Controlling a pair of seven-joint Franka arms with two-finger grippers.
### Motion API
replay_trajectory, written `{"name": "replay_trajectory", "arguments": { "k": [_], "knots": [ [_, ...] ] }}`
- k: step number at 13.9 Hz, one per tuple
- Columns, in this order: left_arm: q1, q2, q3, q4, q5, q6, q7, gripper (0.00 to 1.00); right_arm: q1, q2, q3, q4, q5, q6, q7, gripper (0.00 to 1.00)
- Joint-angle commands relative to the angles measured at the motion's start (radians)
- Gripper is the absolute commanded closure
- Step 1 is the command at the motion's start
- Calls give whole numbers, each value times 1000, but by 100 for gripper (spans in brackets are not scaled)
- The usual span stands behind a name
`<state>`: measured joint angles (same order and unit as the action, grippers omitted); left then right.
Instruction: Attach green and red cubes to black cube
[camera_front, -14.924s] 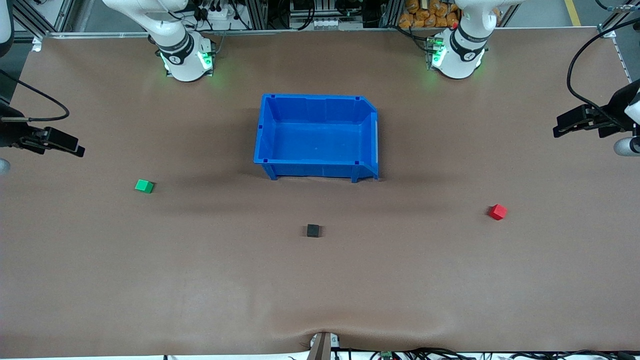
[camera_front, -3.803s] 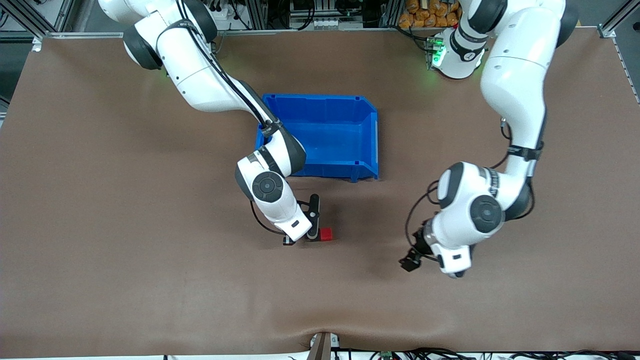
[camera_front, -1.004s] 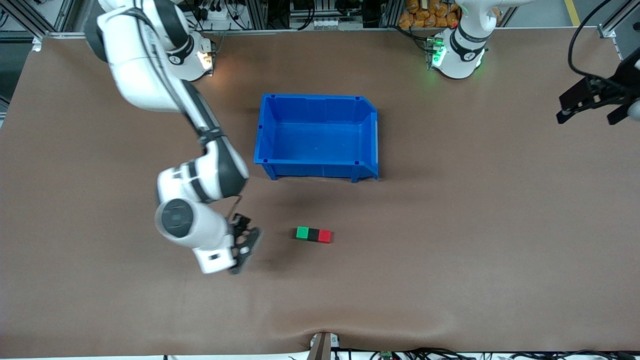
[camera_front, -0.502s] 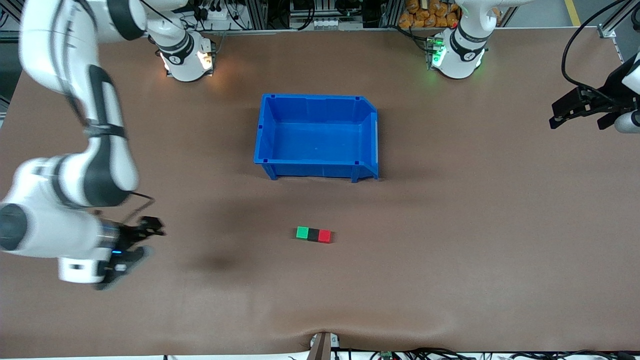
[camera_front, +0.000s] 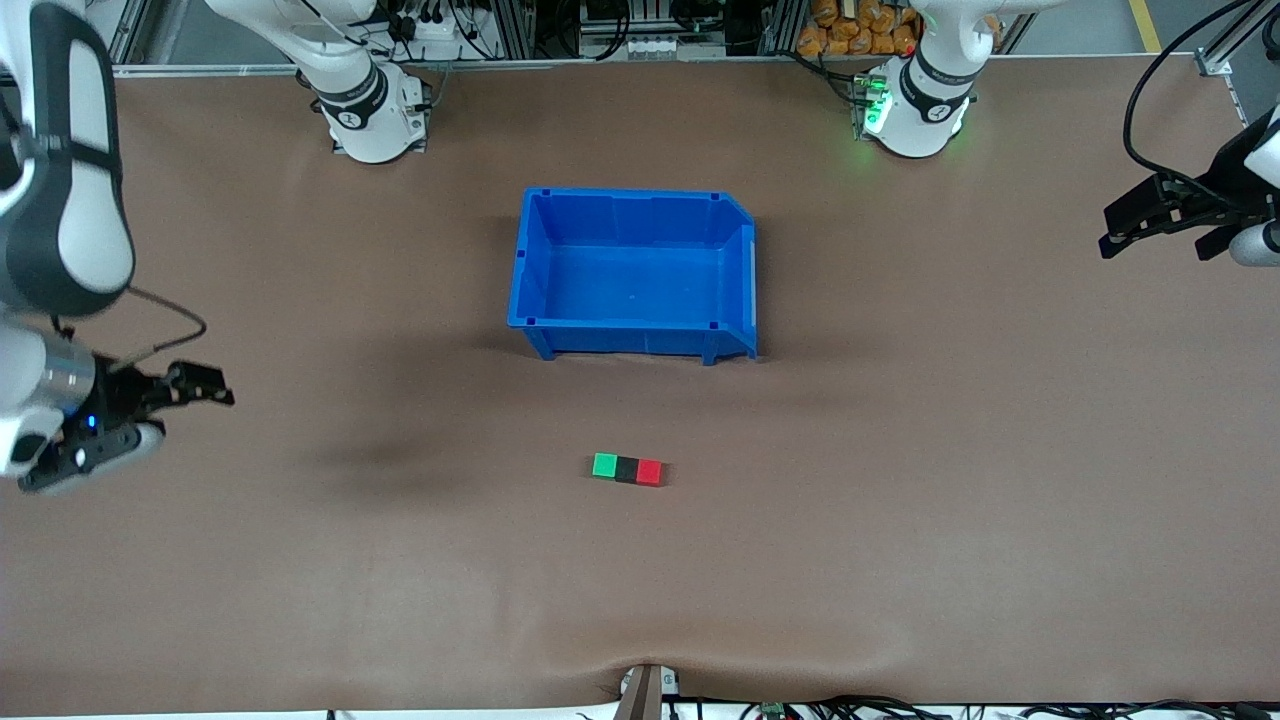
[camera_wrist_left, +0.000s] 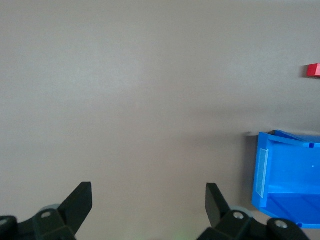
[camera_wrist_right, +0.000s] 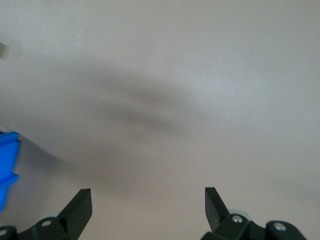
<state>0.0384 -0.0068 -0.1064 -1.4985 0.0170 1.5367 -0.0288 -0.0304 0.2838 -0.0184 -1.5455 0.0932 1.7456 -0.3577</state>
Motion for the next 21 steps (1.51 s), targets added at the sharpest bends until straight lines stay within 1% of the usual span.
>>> {"name": "replay_trajectory", "arguments": {
  "k": [1,2,3,4,6,9,11,12,16,18,21],
  "knots": [
    [11,2,-9,7,6,5,38,0,32,-198,12,-188,-15,-10,220,0],
    [17,4,-3,9,7,5,53,0,49,-218,14,-180,-38,-68,306,0],
    [31,17,7,9,-6,8,99,0,59,-244,15,-174,-70,-110,359,0],
    [44,21,7,11,-8,11,104,0,67,-261,17,-168,-88,-139,381,0],
    [43,22,7,11,-8,13,101,0,67,-270,15,-131,-93,-201,396,0],
    [48,27,10,15,-6,11,102,0,58,-265,9,-35,-93,-282,399,0],
    [64,28,11,17,-8,11,99,0,40,-264,6,-2,-93,-320,399,0],
    [64,28,11,17,-8,11,101,0,23,-264,8,2,-92,-330,401,0],
    [61,30,11,15,-5,11,72,0,12,-267,6,2,-89,-339,401,0],
    [57,30,11,15,4,11,40,0,-8,-262,6,2,-84,-328,384,0],
    [58,30,11,18,7,11,49,0,-28,-261,6,4,-76,-325,338,0]
  ]
}}
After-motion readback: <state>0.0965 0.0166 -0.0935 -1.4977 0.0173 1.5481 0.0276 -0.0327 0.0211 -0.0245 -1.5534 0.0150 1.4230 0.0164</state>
